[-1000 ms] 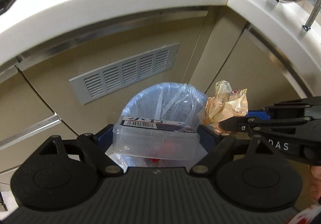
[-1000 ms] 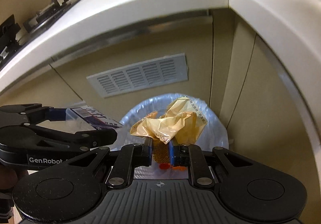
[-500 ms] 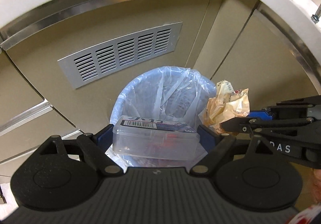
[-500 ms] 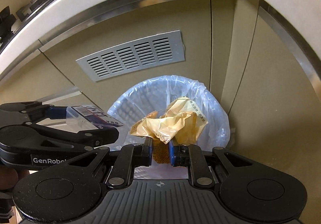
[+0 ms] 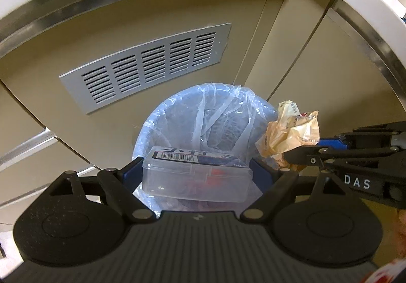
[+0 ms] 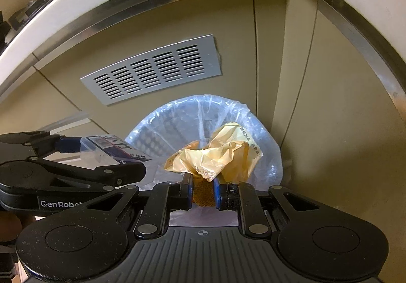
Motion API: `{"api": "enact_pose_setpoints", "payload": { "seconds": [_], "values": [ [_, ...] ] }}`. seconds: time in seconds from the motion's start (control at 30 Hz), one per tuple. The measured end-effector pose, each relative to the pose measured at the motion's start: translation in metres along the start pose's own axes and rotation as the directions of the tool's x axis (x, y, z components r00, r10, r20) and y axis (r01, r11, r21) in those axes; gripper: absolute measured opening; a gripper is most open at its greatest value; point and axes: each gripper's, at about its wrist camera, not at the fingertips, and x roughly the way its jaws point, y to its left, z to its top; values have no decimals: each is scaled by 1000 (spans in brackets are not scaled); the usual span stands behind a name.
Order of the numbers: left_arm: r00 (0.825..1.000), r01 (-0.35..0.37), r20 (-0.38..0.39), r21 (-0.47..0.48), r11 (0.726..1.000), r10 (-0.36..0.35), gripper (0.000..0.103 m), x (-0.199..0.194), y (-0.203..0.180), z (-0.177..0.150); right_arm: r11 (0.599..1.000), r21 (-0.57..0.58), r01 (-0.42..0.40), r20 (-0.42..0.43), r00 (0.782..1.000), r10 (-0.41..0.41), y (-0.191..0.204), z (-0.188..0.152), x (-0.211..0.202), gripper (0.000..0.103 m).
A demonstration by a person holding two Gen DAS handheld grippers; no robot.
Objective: Collect trash
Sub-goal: 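Open the left tool to drop the clear box into the bin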
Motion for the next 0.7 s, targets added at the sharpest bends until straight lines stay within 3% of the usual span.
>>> {"api": "enact_pose_setpoints", "payload": {
  "seconds": [0.7],
  "values": [
    [999,-37,6,-29,999,38,87,-11,10,-5,1000,-14,-16,-1,1000,16,10,5,-1,16]
  ]
}}
